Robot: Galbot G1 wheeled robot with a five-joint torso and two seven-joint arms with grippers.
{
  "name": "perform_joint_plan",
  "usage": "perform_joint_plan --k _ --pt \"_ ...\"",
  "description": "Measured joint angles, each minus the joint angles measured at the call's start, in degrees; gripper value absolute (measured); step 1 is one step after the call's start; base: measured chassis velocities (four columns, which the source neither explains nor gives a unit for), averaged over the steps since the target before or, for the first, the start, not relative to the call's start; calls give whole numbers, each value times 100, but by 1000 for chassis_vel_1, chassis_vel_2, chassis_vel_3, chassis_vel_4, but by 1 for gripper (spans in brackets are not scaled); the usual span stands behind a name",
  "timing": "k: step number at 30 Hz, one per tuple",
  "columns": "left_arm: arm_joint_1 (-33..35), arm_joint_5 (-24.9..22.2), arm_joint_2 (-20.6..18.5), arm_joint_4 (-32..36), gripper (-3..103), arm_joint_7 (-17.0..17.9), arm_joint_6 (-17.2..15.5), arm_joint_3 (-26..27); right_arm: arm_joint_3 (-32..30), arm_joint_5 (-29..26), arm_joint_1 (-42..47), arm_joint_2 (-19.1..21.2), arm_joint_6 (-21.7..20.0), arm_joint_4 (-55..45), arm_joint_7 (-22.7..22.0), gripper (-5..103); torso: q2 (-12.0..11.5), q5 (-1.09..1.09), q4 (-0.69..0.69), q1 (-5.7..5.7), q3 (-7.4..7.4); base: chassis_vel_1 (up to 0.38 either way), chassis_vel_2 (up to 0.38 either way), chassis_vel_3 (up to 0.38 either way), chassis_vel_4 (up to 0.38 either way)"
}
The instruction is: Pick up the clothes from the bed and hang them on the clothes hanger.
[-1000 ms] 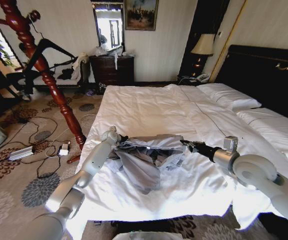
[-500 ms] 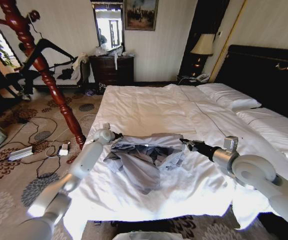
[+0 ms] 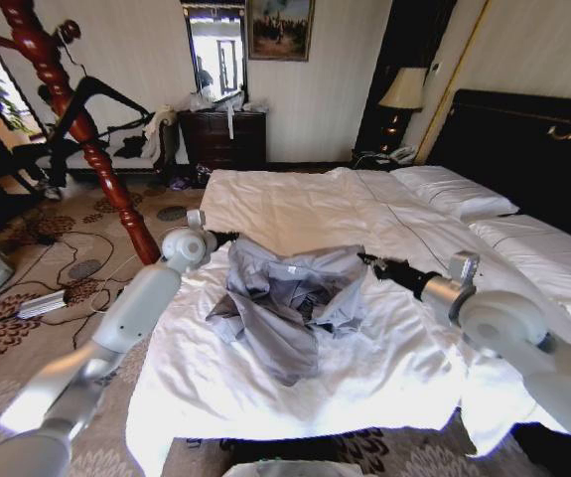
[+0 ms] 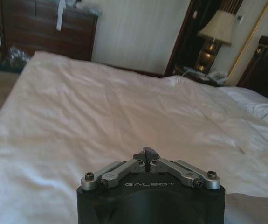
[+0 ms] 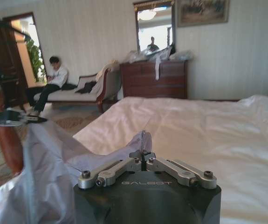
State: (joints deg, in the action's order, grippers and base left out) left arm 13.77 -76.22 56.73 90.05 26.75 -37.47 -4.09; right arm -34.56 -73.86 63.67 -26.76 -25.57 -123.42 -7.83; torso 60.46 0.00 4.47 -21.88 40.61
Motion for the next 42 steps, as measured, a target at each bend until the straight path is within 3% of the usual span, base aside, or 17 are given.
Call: perform_joint_plan --k 7,9,15,18,24,34,40,42 --pt "-695 -280 -294 134 0 90 70 -367 415 -393 -1098 129 -147 325 14 0 0 -1 -2 0 0 0 0 0 0" --pt "-1283 -530 -319 145 0 204 90 -547 928 -560 -2061 111 -145 628 -12 0 0 -2 0 0 1 0 0 0 0" --pt "-2271 -897 -355 23 0 314 90 -1010 1771 -889 -3428 -71 -139 1101 -75 0 0 -1 0 0 0 0 0 0 0" --pt "-3001 -1167 -320 -214 0 377 73 -1383 2461 -1040 -4582 -353 -134 1559 -86 0 0 -1 0 -1 1 0 0 0 0" --pt "-3778 -1308 -317 -593 0 364 66 -1732 3193 -1117 -5728 -738 -95 2177 -60 0 0 -3 -1 -1 1 0 0 0 0" --pt "-5672 -1600 -164 -1915 0 -156 69 -2605 4683 -1258 -8260 -1896 -24 3906 139 0 0 -2 -4 -1 0 0 0 0 0" --pt "-6159 -1757 -207 -2135 0 -290 61 -2947 4993 -1374 -8845 -2141 0 4329 200 0 0 0 2 0 -1 0 0 0 0" --pt "-6216 -1863 -402 -1972 0 -256 48 -3041 5108 -1513 -8927 -2124 6 4356 201 0 0 -2 -1 0 0 0 0 0 0"
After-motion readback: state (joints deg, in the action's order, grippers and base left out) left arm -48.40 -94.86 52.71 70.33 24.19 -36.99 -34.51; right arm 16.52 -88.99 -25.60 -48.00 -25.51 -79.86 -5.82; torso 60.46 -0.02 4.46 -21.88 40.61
